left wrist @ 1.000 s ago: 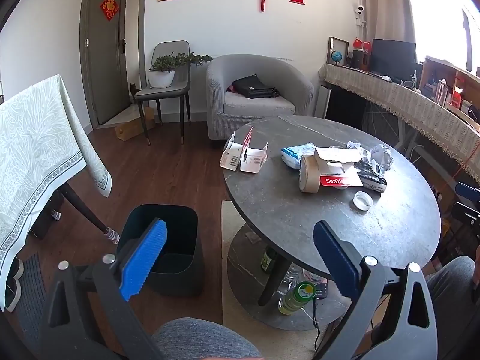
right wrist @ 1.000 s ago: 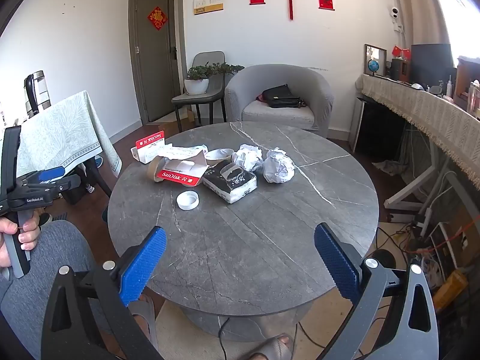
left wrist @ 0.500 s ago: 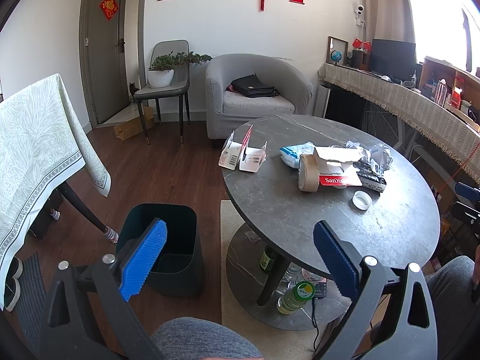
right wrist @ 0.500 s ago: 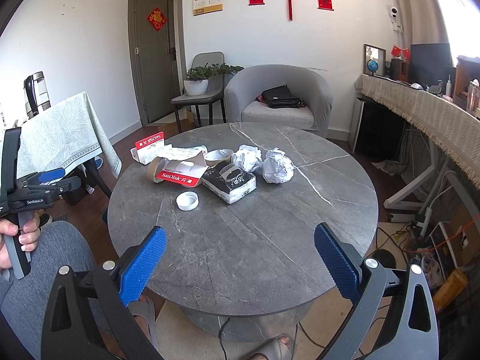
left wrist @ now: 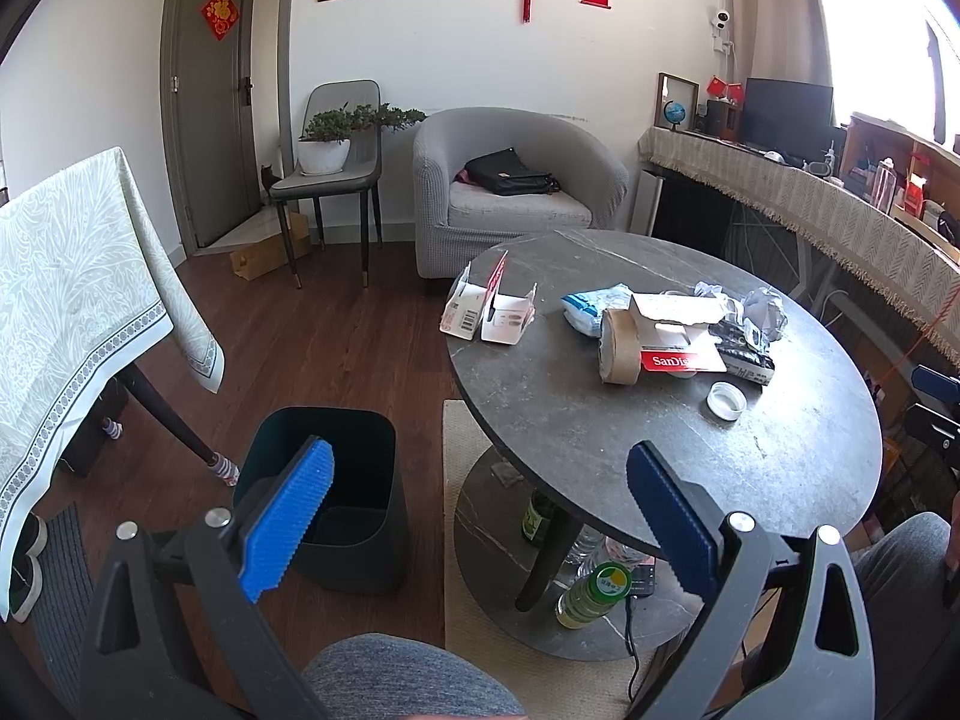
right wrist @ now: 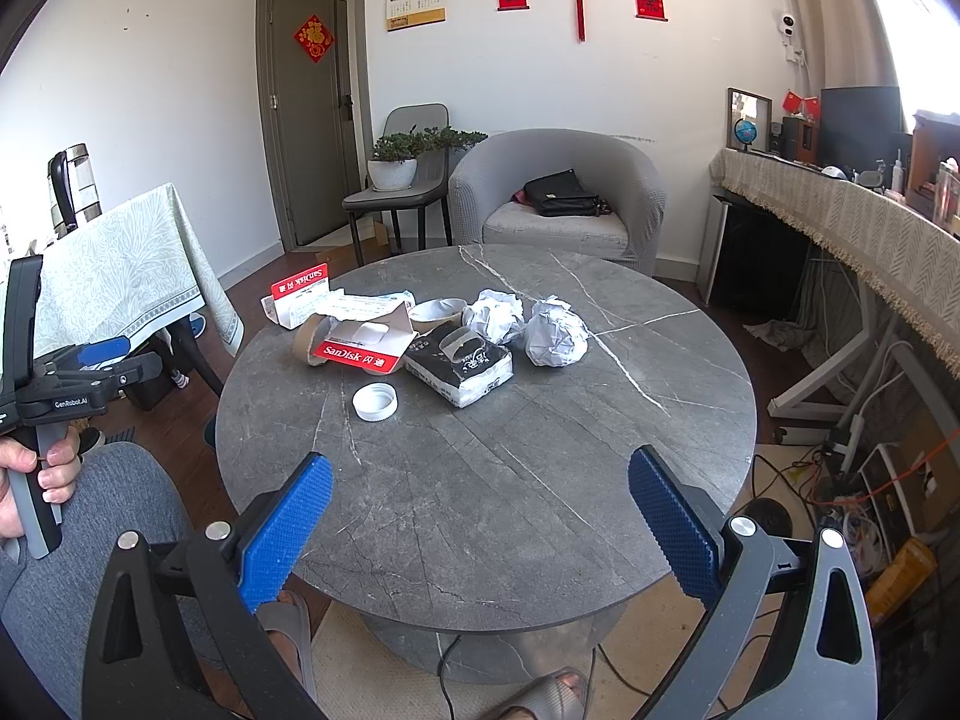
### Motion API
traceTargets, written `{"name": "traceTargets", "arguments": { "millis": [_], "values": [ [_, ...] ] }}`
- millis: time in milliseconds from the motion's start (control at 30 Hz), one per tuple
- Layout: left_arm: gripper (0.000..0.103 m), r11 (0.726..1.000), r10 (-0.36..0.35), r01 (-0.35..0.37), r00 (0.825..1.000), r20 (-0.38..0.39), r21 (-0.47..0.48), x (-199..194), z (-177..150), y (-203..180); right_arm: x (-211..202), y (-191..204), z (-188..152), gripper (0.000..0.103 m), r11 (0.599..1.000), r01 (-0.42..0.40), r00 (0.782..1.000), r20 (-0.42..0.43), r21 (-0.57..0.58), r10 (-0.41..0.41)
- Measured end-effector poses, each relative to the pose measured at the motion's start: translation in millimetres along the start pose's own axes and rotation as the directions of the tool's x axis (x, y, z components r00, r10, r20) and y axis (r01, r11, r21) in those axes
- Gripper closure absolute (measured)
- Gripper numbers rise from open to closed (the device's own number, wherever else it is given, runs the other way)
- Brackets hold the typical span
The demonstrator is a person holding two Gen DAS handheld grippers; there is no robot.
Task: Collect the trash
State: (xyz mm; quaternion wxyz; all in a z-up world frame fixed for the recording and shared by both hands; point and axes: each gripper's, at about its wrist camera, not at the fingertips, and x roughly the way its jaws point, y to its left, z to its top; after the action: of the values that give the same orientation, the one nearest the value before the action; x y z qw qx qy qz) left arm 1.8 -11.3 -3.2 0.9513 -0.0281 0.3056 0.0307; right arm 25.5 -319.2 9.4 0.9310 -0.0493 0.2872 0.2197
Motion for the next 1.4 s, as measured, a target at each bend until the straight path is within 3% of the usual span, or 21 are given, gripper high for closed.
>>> {"name": "traceTargets", "arguments": {
  "millis": [1167, 1400],
  "values": [
    [0.003, 1.000, -0.004, 0.004, 1.000, 0.004, 0.006, -2.5, 0.1, -1.1, 1.2, -3.8, -0.6, 0.003, 1.000, -0.010, 1.000, 0.007, 0.027, 0.009],
    [0.004, 0.998, -0.055, 0.054, 0.998, 0.027, 0.037, -8.4, 3.0, -4.4, -11.5, 3.4, 8.0, 0.003, 0.999, 0.042, 0.997, 0.062, 0.015, -0.043]
  ]
}}
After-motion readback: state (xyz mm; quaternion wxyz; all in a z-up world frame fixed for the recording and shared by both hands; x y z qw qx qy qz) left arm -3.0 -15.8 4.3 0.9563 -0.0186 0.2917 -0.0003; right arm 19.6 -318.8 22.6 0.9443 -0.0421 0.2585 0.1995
